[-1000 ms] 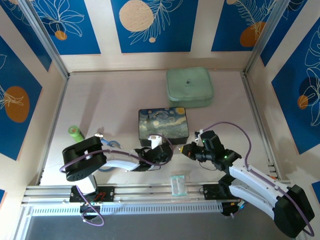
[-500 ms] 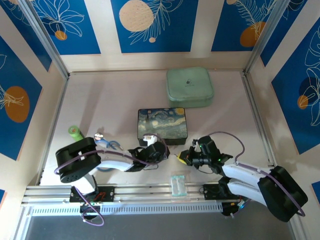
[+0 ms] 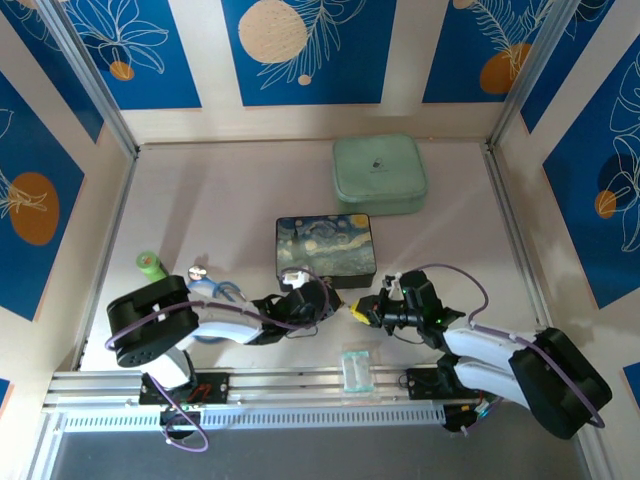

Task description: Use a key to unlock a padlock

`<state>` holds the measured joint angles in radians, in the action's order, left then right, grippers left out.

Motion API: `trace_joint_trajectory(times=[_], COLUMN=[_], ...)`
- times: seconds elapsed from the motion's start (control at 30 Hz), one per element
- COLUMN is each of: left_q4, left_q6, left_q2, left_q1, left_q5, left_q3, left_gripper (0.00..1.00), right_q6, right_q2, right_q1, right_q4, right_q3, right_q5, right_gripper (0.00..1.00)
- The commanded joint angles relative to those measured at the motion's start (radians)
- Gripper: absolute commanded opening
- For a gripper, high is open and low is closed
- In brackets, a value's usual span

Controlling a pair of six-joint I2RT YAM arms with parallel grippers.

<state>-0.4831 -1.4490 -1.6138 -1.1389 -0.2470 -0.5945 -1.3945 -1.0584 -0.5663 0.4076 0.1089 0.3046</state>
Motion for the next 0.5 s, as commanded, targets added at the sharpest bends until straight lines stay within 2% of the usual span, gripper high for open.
trace_joint_trajectory(times=[0.0,0.13,0.47], left_q4=[-0.07,-0.061,-0.061], left_q6=[-0.046,-0.061,-0.078], left_q2=[0.04,0.049,0.041], left_q1=[0.01,0.01,0.01], left_q5=[0.001,-0.012,-0.027], left_q3=[0.005,0.014,0.014], left_gripper=[0.06,0.07,0.06], right_q6=[-0.013,-0.026,-0.018], right_q2=[-0.014,0.003,0.132], right_q1=[0.005,0.003,0.0], right_q4=[0.03,0.041,-0.124], right_q3=[0.01,-0.011,-0.008], right_q5=[0.035,0.028,-0.005], right_gripper=[0.0,0.0,0.0])
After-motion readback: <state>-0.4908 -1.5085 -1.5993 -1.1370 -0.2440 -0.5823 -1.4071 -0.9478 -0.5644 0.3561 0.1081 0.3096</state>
